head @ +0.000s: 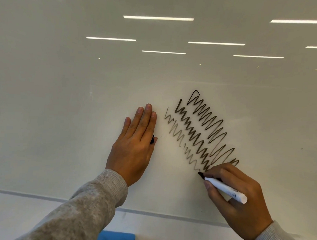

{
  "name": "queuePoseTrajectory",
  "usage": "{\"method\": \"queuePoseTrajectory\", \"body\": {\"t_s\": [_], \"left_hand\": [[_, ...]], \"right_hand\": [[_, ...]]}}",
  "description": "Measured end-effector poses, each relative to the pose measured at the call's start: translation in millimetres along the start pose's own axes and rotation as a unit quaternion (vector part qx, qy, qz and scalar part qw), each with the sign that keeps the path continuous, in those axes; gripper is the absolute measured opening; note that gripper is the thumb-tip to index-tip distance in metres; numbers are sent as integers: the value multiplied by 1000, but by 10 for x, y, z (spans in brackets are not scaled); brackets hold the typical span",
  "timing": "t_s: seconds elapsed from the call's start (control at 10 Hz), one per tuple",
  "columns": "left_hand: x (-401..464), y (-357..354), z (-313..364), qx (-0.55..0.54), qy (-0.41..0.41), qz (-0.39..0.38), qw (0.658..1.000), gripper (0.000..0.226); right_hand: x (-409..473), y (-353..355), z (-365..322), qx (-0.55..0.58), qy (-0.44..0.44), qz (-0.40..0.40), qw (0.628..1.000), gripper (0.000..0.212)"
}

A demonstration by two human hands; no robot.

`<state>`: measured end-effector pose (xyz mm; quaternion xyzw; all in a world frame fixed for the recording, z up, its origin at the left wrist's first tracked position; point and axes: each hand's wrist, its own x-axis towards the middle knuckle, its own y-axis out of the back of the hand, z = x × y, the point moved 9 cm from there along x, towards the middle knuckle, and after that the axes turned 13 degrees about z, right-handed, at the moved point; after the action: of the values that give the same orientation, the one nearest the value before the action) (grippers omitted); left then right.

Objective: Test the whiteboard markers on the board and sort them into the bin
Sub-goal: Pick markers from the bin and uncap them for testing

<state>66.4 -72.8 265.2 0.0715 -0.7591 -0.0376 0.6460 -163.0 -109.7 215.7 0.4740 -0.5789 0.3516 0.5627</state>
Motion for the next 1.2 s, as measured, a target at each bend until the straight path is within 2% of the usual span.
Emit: {"method": "queuePoseTrajectory", "body": {"t_s": [0.2,0.3,0.4,0.5,0.7,0.8,0.9,1.0,1.2], "left_hand": [[-12,-2,1,1,2,-5,1000,62],[-6,2,4,2,0,-7,1000,62],[-6,-4,13,3,1,-8,1000,62],[-13,0,22,1,4,-6,1000,62],[-14,-2,18,2,5,-9,1000,62],[-22,-1,11,-1,6,-11,1000,62],[-28,3,10,1,8,-10,1000,62],[-23,-3,20,0,9,-9,1000,60],[-30,-10,-6,0,5,-21,1000,62]], "right_hand": [[-61,18,56,-11,-7,-5,1000,24],[-151,-30,37,-15,16,-37,999,31],[-149,64,95,-9,-10,-16,1000,29],[-176,60,115,-17,-17,-34,999,36],[-190,72,160,-27,-30,-43,998,22],[-261,-12,136,-37,-16,-90,995,27],[-95,50,51,-17,-23,-51,998,18],[208,9,-147,-10,9,-11,1000,12],[938,-339,-552,57,40,44,997,16]]}}
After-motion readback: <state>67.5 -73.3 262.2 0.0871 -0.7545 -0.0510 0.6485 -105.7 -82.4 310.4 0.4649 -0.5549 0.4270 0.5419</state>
